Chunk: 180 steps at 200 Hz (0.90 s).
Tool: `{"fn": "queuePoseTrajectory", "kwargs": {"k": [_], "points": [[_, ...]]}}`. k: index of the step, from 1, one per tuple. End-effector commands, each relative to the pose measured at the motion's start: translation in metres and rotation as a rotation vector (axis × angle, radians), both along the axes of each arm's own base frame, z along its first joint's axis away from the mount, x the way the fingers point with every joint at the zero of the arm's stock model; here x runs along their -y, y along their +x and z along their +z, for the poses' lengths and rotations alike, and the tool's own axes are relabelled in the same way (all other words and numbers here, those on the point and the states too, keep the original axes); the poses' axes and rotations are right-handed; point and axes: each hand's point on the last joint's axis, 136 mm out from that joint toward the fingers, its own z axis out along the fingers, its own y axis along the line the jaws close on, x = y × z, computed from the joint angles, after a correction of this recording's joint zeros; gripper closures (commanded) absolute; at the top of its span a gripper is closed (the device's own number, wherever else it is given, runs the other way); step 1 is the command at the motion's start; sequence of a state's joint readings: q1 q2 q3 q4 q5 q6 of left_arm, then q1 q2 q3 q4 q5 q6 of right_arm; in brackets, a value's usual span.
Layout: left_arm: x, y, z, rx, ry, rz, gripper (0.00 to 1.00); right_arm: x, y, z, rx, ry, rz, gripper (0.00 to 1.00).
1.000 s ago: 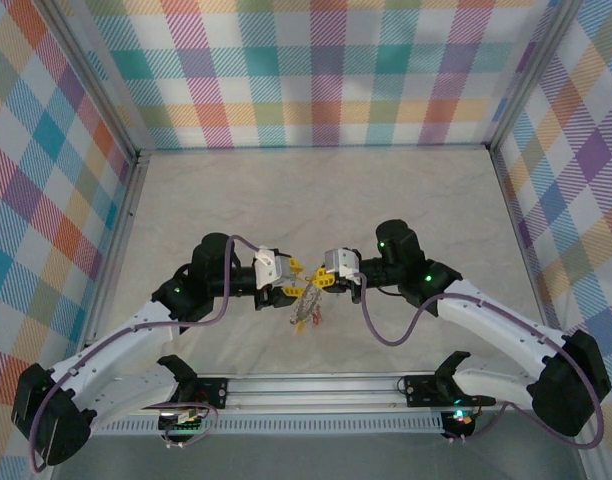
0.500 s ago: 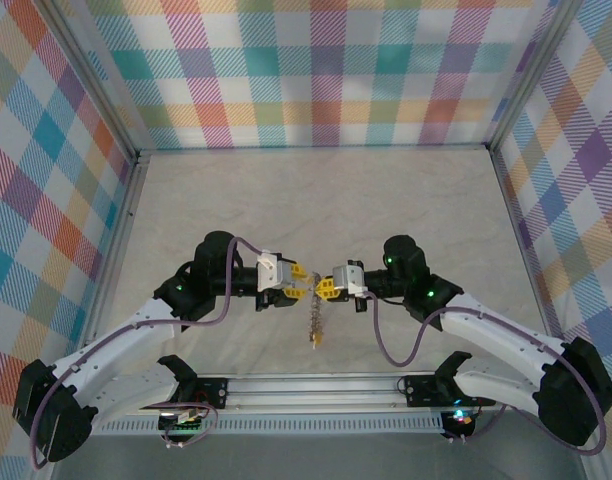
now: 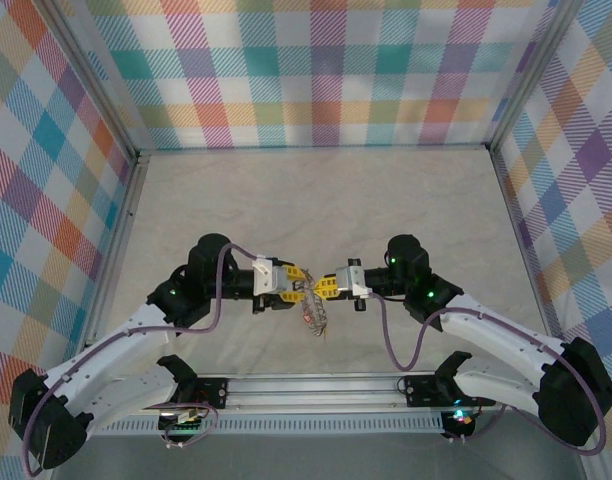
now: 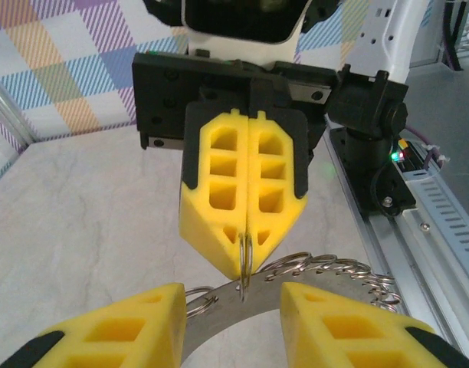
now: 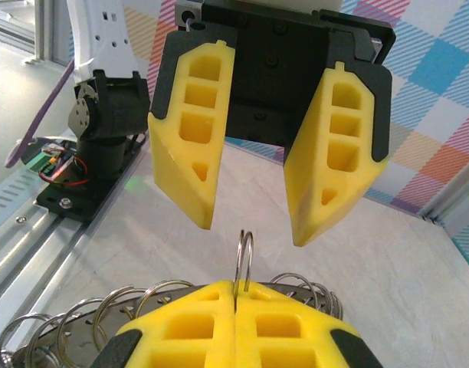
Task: Put the keys on the keyring
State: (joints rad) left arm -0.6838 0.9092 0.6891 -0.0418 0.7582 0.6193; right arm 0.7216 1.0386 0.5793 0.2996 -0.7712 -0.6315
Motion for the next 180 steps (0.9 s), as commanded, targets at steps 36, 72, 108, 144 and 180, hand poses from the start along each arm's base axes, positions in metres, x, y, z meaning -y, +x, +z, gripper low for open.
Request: {"fn": "queuePoseTrajectory", "kwargs": {"k": [36, 72, 108, 144, 180], "points": [[0.006, -0.007, 0.002, 0.022, -0.03, -0.039, 0.64, -0.004, -0.009, 0.022, 0.025, 0.093, 0.08, 1.0], [0.007, -0.002, 0.0, 0.011, -0.015, -0.023, 0.72, -0.005, -0.008, 0.023, 0.02, 0.094, 0.079, 1.0], [0.009, -0.001, 0.002, 0.014, -0.021, -0.022, 0.86, -0.007, -0.006, 0.018, 0.004, 0.079, 0.072, 1.0], [0.009, -0.002, 0.003, 0.003, -0.019, -0.031, 0.97, -0.008, 0.0, 0.013, -0.005, 0.059, 0.041, 1.0], [0.008, 0.0, 0.003, 0.003, -0.011, -0.016, 1.0, -0.008, 0.003, 0.013, -0.012, 0.052, 0.03, 1.0]]}}
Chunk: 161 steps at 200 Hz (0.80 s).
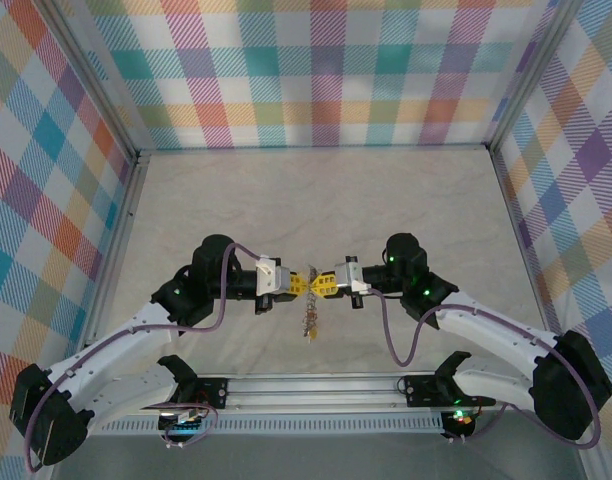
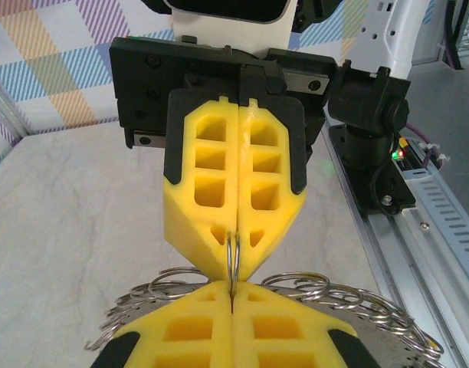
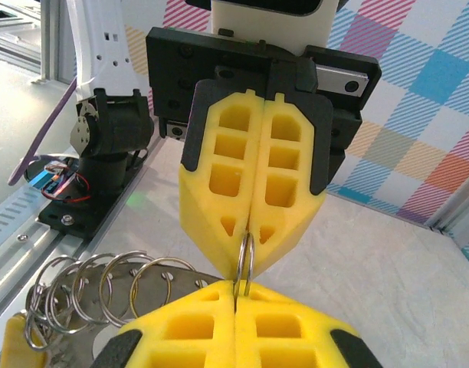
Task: Put the keys on the keyring
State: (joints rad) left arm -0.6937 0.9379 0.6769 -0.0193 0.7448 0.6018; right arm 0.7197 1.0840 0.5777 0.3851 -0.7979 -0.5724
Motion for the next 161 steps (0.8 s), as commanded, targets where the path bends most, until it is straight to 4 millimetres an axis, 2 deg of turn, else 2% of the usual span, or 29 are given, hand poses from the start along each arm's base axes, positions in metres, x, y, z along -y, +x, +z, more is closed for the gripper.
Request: {"fn": "queuePoseTrajectory", "kwargs": {"k": [1, 14, 25, 44, 92, 127, 161], "points": [[0.004, -0.003, 0.013, 0.033, -0.025, -0.021, 1.0, -0.003, 0.0, 0.01, 0.02, 0.024, 0.012, 1.0], [0.002, 0.007, 0.012, 0.037, -0.006, 0.038, 1.0, -0.003, 0.004, 0.008, 0.003, 0.011, -0.016, 0.97], [-0.001, 0.017, 0.01, 0.029, 0.035, 0.1, 1.0, -0.002, 0.01, 0.006, -0.021, -0.015, -0.053, 0.84], [-0.006, 0.022, 0.006, 0.029, 0.089, 0.135, 1.0, 0.0, 0.014, 0.006, -0.025, -0.046, -0.083, 0.8], [-0.005, 0.011, 0.011, 0.038, 0.044, 0.085, 1.0, 0.002, 0.012, 0.003, -0.051, -0.083, -0.088, 0.74], [-0.002, 0.003, 0.022, 0.014, 0.037, 0.037, 1.0, 0.007, 0.005, 0.01, -0.065, -0.099, -0.077, 0.65], [-0.002, -0.001, 0.023, 0.036, 0.059, 0.005, 1.0, 0.015, 0.003, 0.015, -0.042, -0.145, -0.1, 0.64]]}}
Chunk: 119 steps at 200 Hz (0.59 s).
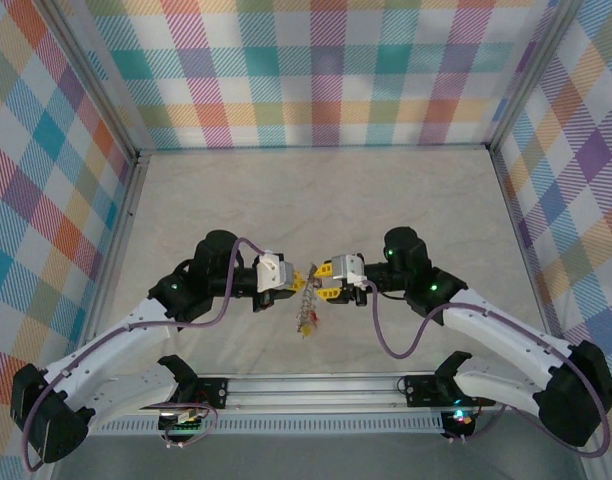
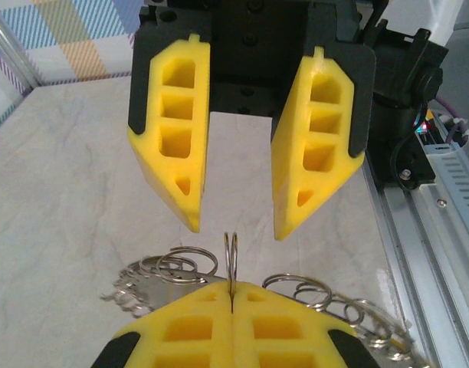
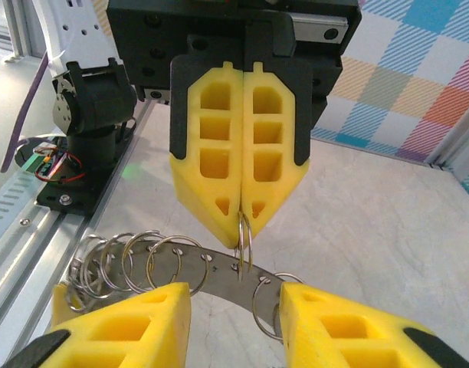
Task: Put the keys on the keyring
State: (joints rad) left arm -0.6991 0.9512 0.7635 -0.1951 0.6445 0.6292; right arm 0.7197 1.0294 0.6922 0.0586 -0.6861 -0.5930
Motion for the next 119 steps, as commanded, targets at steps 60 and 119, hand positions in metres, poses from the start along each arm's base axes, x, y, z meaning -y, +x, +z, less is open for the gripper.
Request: {"fn": "queuePoseTrajectory", "kwargs": {"k": [60, 119], "points": [[0.007, -0.011, 0.022, 0.015, 0.055, -0.096, 1.0, 0.001, -0.006, 0.013, -0.037, -0.109, 0.016, 0.69], [0.008, -0.008, 0.017, 0.005, 0.112, -0.068, 1.0, -0.008, -0.008, 0.005, -0.059, -0.158, 0.037, 0.77]]}}
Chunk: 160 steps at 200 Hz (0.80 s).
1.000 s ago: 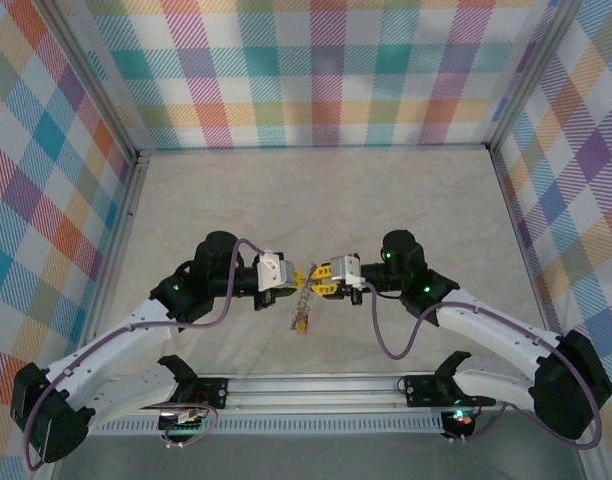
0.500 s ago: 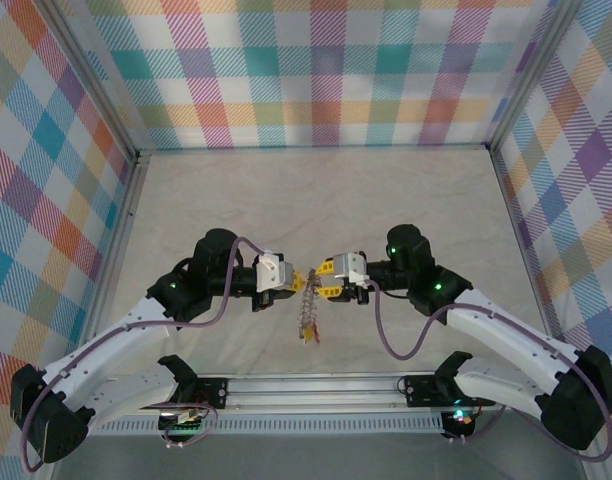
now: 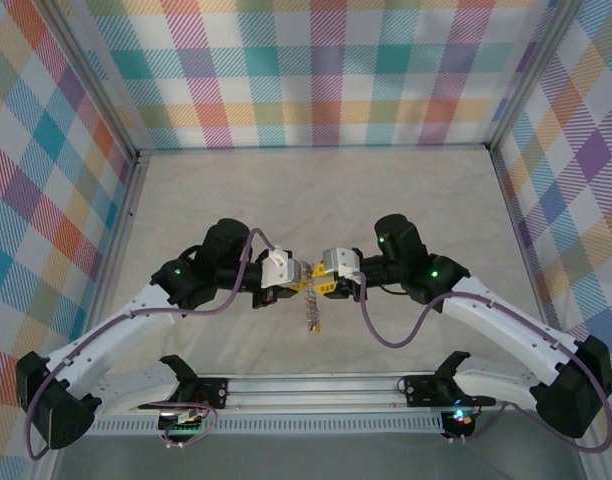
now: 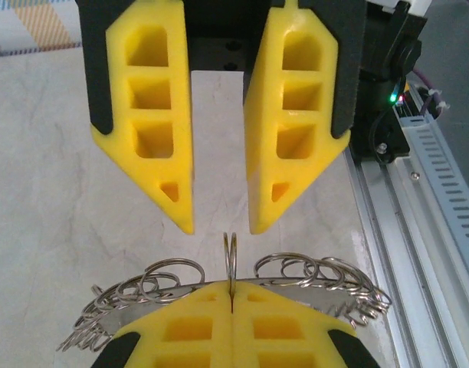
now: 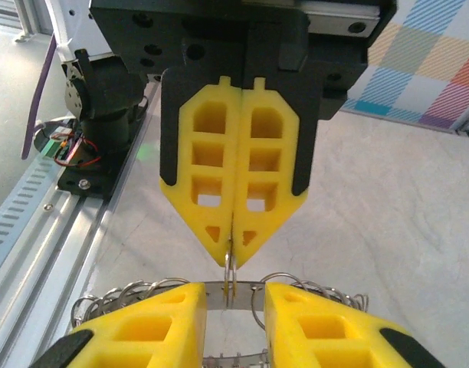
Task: Put the keys on the keyring
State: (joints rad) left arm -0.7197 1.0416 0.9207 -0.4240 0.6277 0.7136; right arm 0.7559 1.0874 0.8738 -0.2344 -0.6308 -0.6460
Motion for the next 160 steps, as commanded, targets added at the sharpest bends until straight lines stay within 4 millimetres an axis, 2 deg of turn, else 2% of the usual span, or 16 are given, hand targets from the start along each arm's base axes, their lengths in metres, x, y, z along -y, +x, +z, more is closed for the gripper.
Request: {"fn": "queuePoseTrajectory", "kwargs": {"k": [1, 35, 60, 79, 94, 109, 138, 160], "points": [[0.005, -0.006, 0.017, 0.045, -0.012, -0.029, 1.0, -0.004, -0.005, 0.0, -0.001, -0.025, 0.035, 0.77], [0.006, -0.005, 0.016, 0.045, 0.003, -0.025, 1.0, -0.008, -0.005, -0.004, -0.002, -0.032, 0.034, 0.79], [0.01, -0.008, 0.019, 0.051, -0.029, -0.045, 1.0, -0.01, -0.003, -0.003, -0.001, -0.032, 0.035, 1.0], [0.01, -0.006, 0.021, 0.065, -0.049, -0.036, 1.0, -0.012, -0.003, 0.006, 0.016, 0.02, 0.028, 1.0], [0.009, -0.006, 0.025, 0.076, -0.067, -0.021, 0.83, -0.012, -0.003, 0.017, 0.055, 0.111, 0.014, 1.0], [0.01, -0.011, 0.029, 0.103, -0.11, -0.049, 0.73, -0.008, -0.006, 0.032, 0.083, 0.21, 0.01, 1.0], [0.011, -0.007, 0.041, 0.157, -0.179, -0.028, 0.71, -0.005, -0.01, 0.048, 0.072, 0.317, 0.003, 1.0], [0.014, -0.012, 0.039, 0.149, -0.175, -0.068, 0.76, -0.004, -0.012, 0.057, 0.064, 0.354, 0.009, 1.0]]}}
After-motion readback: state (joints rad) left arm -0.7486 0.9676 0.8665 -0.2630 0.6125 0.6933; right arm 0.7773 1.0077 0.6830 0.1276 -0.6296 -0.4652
